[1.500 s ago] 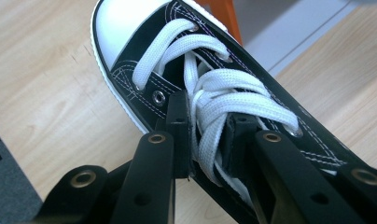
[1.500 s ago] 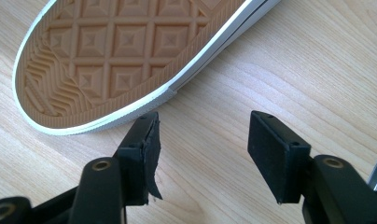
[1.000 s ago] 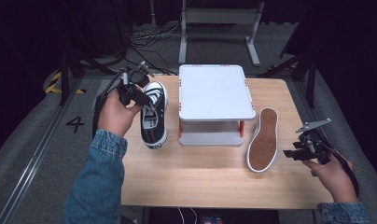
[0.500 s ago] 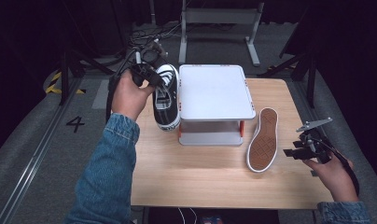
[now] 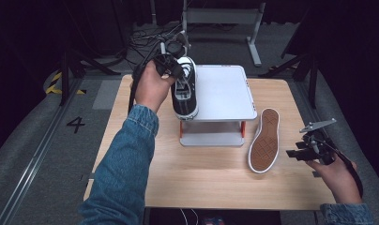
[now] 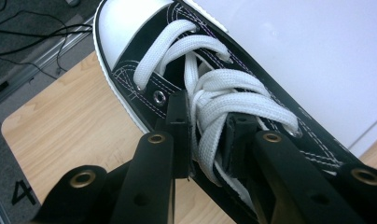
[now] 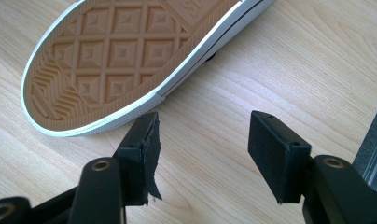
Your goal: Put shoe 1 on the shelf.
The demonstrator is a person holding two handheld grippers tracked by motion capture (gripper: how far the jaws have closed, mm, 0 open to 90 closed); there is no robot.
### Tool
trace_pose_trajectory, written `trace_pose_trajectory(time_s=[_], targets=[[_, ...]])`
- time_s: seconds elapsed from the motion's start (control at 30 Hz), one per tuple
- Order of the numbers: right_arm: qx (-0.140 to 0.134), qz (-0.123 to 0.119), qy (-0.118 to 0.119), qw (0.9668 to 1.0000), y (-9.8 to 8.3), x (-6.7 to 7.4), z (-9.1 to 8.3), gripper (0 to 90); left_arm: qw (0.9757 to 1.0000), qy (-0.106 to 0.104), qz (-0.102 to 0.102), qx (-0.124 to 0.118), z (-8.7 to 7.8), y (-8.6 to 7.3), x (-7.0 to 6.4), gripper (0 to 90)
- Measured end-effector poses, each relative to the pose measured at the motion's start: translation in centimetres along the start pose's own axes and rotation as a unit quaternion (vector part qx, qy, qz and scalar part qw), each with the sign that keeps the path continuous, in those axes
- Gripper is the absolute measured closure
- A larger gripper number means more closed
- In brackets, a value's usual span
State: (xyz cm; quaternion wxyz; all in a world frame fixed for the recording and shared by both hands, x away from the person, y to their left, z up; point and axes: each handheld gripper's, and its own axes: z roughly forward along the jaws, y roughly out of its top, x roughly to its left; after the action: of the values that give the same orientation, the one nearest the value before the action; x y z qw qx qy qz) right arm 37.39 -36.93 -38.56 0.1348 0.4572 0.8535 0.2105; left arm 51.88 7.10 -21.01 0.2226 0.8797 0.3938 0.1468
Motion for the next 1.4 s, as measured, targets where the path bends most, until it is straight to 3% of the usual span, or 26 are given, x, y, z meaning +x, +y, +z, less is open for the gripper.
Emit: trace_pose_trajectory(time_s=[0.4,0.57,1.0,1.07,1.2,1.33,1.4], targets=[[-0.011,0.0,-0.001,0.9999,-0.3,0.1,-0.9,43.9,0.9999,0.0,0.017,-0.002,2.9,3.4,-2.1,76.6],[-0.013,-0.004,0.0,0.9999,-0.2,0.3,-1.1,43.9,0.9997,0.011,0.021,0.001,3.8,4.5,-2.8,76.7],[-0.015,-0.001,0.003,0.9999,-0.2,0.1,-1.1,43.6,0.9976,0.044,0.044,0.031,5.5,5.2,-3.6,76.3],[-0.015,-0.001,0.005,0.9999,-0.3,0.1,-0.9,43.1,0.9976,0.035,0.051,0.03,5.8,5.2,-3.6,75.9],[-0.015,-0.003,0.005,0.9999,-0.2,0.2,-1.0,42.7,0.9988,0.011,0.042,0.021,6.1,5.1,-3.6,69.9],[-0.015,-0.001,0.006,0.9999,-0.2,0.2,-1.0,42.6,0.9994,-0.015,0.03,0.006,5.1,4.8,-2.9,56.0],[-0.015,0.0,0.006,0.9999,-0.2,0.1,-0.9,42.6,0.9989,-0.036,0.031,0.003,4.5,4.6,-2.5,54.9]])
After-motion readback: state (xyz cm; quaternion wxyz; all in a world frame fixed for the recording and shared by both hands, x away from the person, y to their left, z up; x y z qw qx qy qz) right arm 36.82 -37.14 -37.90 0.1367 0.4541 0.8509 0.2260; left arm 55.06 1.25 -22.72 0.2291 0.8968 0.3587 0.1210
